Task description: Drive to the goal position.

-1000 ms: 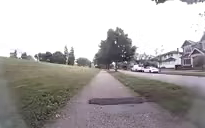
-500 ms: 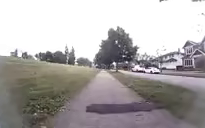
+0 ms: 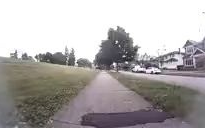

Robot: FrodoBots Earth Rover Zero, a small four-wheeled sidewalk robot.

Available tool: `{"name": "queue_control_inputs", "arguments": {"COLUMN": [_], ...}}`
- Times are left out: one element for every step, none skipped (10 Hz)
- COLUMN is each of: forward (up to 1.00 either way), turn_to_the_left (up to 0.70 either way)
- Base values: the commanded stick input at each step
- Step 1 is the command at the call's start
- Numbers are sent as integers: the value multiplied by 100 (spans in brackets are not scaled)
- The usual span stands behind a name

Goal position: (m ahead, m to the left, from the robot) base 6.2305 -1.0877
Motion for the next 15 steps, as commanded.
{"name": "queue_control_inputs", "arguments": {"forward": [70, 70, 70, 70, 70, 70, 70, 70, 70, 70, 70, 70, 70, 70, 70], "turn_to_the_left": [0, 0, 0, 0, 0, 0, 0, 0, 0, 0, 0, 0, 0, 0, 0]}}
